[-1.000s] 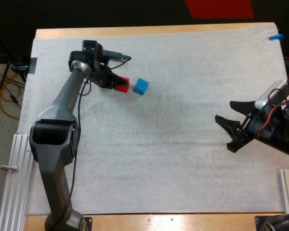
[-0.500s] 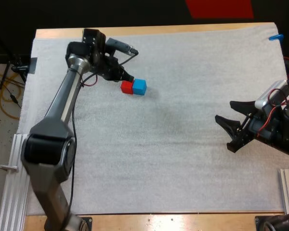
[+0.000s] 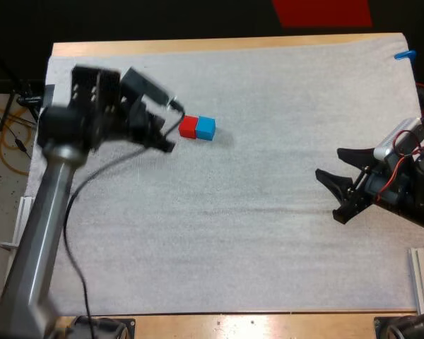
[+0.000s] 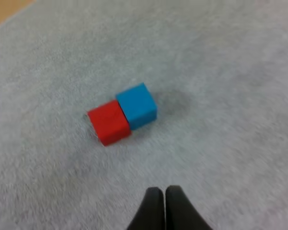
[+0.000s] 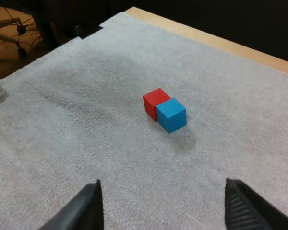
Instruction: Stack red cube on blue cube
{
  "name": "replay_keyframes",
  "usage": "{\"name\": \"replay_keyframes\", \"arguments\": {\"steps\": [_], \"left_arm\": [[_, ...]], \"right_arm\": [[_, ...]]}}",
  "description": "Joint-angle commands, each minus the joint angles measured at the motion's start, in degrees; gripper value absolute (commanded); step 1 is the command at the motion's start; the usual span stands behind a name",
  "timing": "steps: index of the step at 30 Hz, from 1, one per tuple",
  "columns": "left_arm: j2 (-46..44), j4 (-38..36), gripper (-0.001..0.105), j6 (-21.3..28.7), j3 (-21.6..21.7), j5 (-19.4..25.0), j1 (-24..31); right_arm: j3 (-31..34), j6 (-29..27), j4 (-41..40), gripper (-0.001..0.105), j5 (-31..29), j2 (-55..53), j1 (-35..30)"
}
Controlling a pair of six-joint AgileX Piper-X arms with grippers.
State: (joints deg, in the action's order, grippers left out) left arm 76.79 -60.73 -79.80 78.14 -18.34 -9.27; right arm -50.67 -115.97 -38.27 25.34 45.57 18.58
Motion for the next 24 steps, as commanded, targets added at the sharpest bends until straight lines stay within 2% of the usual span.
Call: {"name": "replay_keyframes", "arguments": {"steps": [1,4,12,16,20,24], "left_arm": [[-5.26,1.00,0.000,0.39,-3.14,1.32,-0.18],[-12.67,1.48,0.000,-0.21,-7.29,3.37,-0.18],[-29.80,1.48,0.000,-5.43,-16.75,3.50,-0.18],[-38.14,0.50,0.000,-6.51,-22.67,3.50,-0.18],[-44.42,-2.77,0.000,-6.51,-25.53,3.50,-0.18],[-50.43,-5.89,0.000,-6.51,-26.32,3.50,-0.18]], "right_arm": [[-0.62,-1.19,0.77,0.054,0.23,-0.15,0.09],[-0.62,-1.38,1.04,0.054,0.23,-0.15,0.09],[-0.62,-3.27,1.25,0.054,0.44,-0.15,0.09],[-0.62,-3.87,2.49,0.054,0.43,0.19,0.09],[-1.85,-3.87,3.28,0.054,0.12,2.27,1.07],[-5.66,-4.95,3.56,0.054,-1.38,8.37,4.09]]}}
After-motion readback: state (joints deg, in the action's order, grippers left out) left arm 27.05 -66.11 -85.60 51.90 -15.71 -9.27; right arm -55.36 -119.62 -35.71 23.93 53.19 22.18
